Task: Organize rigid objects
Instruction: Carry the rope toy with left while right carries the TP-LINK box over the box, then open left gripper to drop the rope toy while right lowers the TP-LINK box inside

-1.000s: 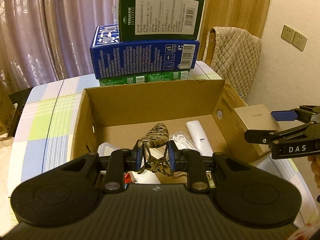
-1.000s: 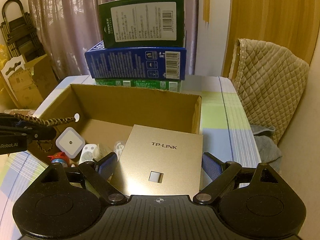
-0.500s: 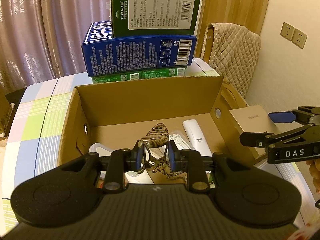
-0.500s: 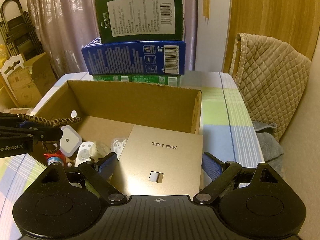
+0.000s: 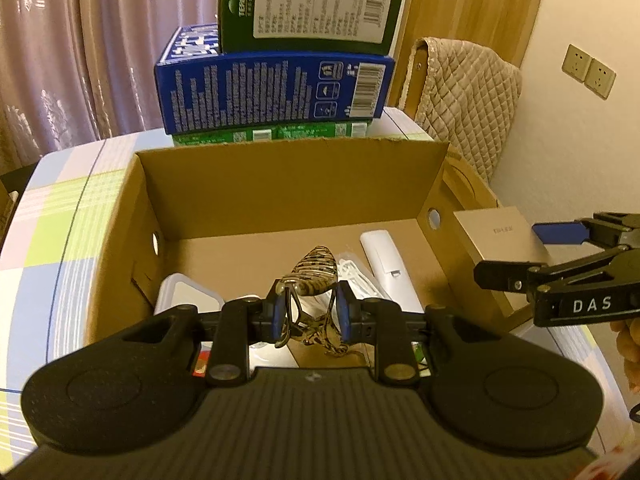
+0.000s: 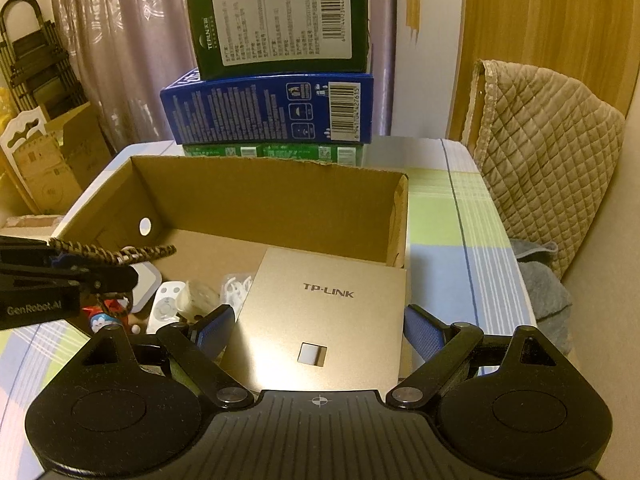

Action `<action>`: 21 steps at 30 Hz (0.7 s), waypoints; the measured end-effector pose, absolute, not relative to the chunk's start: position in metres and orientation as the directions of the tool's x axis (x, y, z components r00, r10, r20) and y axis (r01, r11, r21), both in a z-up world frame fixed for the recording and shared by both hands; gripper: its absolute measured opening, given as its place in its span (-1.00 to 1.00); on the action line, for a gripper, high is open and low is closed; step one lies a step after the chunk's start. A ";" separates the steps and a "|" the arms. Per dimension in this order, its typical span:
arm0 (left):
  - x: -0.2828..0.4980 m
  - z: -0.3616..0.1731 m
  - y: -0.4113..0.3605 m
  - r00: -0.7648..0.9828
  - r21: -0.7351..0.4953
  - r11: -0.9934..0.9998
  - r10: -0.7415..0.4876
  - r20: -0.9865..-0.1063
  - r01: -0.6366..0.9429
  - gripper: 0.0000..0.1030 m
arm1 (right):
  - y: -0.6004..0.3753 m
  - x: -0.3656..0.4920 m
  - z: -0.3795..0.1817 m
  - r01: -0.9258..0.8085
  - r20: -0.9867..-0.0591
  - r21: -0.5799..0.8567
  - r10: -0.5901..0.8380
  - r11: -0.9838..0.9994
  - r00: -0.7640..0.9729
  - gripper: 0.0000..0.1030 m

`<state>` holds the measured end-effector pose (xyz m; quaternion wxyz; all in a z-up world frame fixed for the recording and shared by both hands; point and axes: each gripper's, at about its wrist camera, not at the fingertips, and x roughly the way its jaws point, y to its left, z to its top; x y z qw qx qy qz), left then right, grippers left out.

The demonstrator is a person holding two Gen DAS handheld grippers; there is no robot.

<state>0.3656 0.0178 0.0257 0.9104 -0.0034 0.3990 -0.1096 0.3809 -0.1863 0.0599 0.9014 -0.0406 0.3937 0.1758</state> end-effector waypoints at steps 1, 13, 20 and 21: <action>0.366 0.024 0.016 0.656 -0.095 0.976 -0.204 -0.727 0.199 -0.58 | -0.187 0.382 0.060 -0.348 -0.724 0.066 0.285 0.935 0.628 0.70; 0.369 0.020 0.008 0.668 -0.112 0.971 -0.227 -0.709 0.211 -0.45 | -0.189 0.384 0.060 -0.343 -0.718 0.070 0.286 0.937 0.634 0.70; 0.366 0.025 0.015 0.674 -0.103 0.976 -0.209 -0.708 0.194 -0.46 | -0.189 0.380 0.060 -0.343 -0.718 0.078 0.291 0.936 0.632 0.70; 0.366 0.025 0.015 0.675 -0.100 0.976 -0.206 -0.709 0.192 -0.46 | -0.188 0.379 0.060 -0.344 -0.718 0.079 0.292 0.936 0.631 0.70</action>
